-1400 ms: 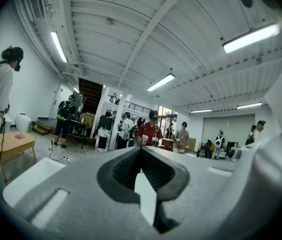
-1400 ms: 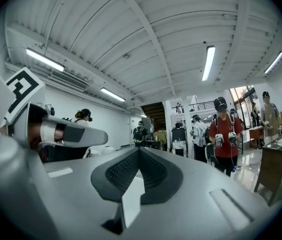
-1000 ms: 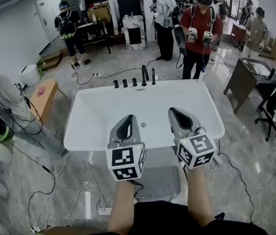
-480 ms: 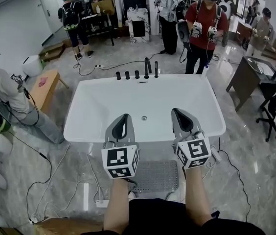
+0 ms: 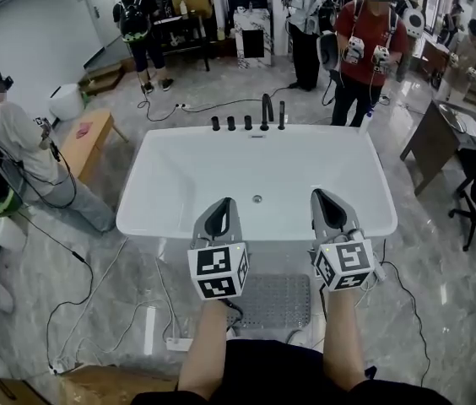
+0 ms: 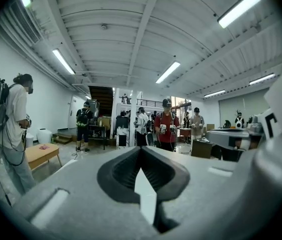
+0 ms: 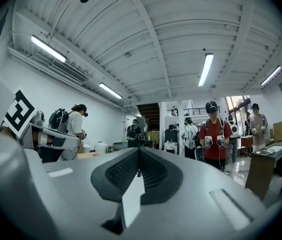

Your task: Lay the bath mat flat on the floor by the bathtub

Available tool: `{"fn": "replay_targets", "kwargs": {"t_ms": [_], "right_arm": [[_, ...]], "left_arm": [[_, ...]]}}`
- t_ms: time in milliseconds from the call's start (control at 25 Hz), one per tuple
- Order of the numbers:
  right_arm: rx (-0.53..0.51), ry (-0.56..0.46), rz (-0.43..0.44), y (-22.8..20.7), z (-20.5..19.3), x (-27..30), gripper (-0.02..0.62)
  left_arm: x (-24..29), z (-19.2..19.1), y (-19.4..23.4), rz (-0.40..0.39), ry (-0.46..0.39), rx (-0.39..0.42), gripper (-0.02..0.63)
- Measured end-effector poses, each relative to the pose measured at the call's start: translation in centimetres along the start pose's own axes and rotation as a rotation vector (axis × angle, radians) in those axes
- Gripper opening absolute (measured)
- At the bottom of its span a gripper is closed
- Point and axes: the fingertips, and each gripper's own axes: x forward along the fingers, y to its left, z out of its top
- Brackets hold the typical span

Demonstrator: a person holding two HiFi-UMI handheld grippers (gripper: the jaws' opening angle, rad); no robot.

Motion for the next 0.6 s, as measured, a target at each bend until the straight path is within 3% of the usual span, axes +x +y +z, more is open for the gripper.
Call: {"fn": "replay_targets", "kwargs": {"t_ms": [600], "right_arm": [[-0.021, 0.04, 0.02, 0.2, -1.2, 0.6, 0.006]], "left_arm": [[0.9, -1.1, 0.1, 0.004, 0.033, 0.006, 0.006]]}}
